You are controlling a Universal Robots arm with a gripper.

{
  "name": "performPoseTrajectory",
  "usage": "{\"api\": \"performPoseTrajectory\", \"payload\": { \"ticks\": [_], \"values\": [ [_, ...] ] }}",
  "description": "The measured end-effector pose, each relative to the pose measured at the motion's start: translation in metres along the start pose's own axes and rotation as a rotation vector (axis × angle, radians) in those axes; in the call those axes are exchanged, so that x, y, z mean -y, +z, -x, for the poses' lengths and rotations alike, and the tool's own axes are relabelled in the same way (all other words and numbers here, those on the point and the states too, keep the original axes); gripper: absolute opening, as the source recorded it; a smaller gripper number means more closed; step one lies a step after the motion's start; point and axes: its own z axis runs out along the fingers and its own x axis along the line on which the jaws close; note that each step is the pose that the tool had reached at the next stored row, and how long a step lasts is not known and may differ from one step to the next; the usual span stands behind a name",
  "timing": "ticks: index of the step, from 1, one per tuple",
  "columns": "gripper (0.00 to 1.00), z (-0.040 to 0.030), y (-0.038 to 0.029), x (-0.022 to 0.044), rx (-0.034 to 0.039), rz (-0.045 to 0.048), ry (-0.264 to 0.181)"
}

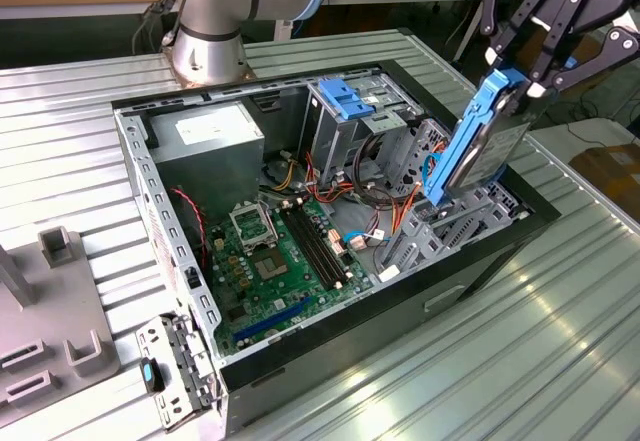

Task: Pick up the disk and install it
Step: 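Pick up the disk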

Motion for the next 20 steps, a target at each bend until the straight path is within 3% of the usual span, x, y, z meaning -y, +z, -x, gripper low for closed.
{"api": "performPoseTrajectory", "payload": {
  "ticks": [2, 7, 14, 20],
  "values": [
    [0.36, -0.0001, 0.0059, 0.0052, 0.0033, -0.0001, 0.0],
    [0.36, -0.0001, 0.0206, 0.0054, 0.0037, -0.0001, 0.0],
    [0.36, -0.0054, 0.025, 0.0035, 0.0039, -0.0002, 0.001],
    [0.36, -0.005, 0.0285, 0.002, 0.0053, -0.0011, 0.0]
  ]
}}
